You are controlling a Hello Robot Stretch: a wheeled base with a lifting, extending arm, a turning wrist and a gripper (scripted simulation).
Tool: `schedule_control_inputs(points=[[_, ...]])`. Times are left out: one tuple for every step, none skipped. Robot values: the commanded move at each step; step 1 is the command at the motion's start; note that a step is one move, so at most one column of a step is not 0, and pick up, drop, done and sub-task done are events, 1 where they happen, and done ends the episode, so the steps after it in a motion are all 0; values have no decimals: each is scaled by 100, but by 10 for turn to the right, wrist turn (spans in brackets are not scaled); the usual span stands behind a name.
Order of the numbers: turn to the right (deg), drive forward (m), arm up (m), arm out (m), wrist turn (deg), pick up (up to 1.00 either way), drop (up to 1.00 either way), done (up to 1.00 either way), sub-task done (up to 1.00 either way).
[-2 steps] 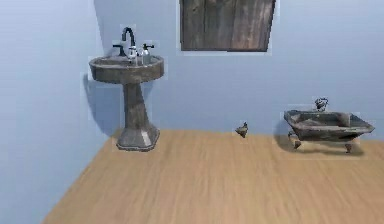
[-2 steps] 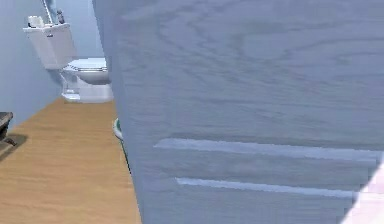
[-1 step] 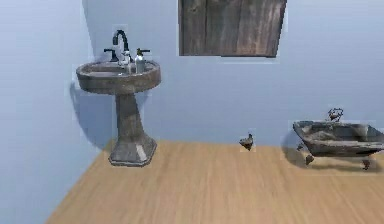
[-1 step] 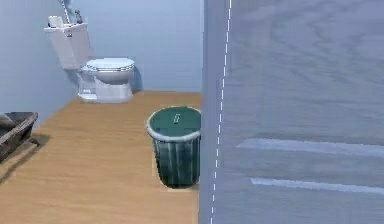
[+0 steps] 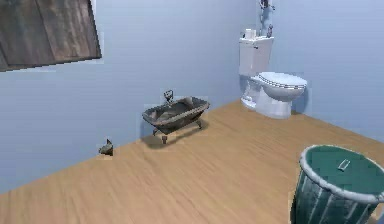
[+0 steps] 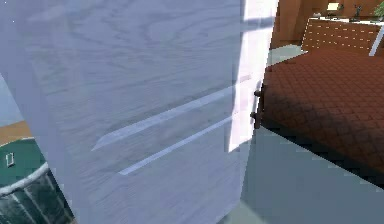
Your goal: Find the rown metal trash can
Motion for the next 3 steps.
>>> schedule_control_inputs(points=[[180,0,0,0,0,0,0,0,0],[0,45,0,0,0,0,0,0,0],[330,0,0,0,0,0,0,0,0]])
